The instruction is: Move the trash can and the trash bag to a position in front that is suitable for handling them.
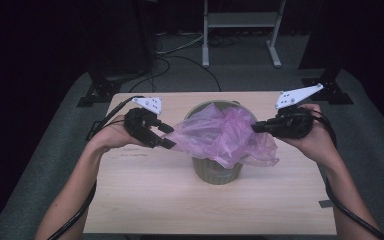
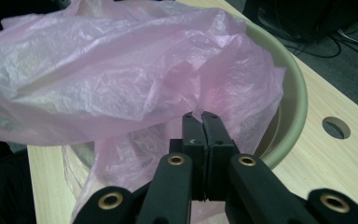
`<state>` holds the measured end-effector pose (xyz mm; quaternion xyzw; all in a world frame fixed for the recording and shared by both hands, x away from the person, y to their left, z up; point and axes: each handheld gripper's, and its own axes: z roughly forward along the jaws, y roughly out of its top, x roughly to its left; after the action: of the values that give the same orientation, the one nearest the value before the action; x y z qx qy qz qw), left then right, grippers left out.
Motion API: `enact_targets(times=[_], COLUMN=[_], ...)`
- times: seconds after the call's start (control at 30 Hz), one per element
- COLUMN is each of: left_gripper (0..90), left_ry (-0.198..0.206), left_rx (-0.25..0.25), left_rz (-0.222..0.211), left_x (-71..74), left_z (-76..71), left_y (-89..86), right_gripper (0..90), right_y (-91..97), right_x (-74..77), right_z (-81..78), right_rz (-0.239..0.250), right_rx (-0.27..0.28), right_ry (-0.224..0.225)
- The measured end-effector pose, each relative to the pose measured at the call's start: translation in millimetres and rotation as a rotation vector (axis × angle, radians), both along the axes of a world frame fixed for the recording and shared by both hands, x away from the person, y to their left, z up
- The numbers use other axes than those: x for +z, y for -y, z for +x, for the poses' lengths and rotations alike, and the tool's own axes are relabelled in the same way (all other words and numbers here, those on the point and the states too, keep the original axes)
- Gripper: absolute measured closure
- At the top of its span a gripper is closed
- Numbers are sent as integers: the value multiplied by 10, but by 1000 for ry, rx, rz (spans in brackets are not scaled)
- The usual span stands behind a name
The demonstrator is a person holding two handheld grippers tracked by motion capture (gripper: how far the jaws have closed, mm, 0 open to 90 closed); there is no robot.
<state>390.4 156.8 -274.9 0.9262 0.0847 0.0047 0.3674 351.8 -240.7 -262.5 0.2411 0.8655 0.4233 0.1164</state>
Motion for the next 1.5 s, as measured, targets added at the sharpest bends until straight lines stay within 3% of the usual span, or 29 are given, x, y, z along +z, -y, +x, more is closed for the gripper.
enact_targets(times=[0.23, 0.37, 0.53, 0.8, 1.1, 1.33, 1.4, 1.5], left_gripper=[469, 717, 841, 885, 892, 895, 898, 898], left_ry=[9, 7, 20, 40, 22, 31, 33, 31], left_rx=[-24, -33, -38, 3, 39, 78, 122, 148], left_rz=[-3, -6, -32, -99, -89, -116, -128, -125], left_x=[27, 25, 89, 200, 133, 163, 158, 132], left_z=[-25, -32, -41, -29, 21, 60, 100, 138], left_y=[32, 20, -18, -98, -116, -152, -176, -187], right_gripper=[900, 900, 900, 900, 900, 900, 900, 900], right_y=[45, 69, 133, 215, 266, 324, 350, 373], right_x=[-12, -13, 27, 73, -9, -118, -123, -146], right_z=[-9, -30, -41, -37, 34, 89, 115, 153], right_rz=[25, 35, 52, 69, 57, 61, 57, 50], right_rx=[0, 4, -13, -64, -122, -163, -191, -221], right_ry=[-18, -21, -17, 2, -11, -26, -27, -27])
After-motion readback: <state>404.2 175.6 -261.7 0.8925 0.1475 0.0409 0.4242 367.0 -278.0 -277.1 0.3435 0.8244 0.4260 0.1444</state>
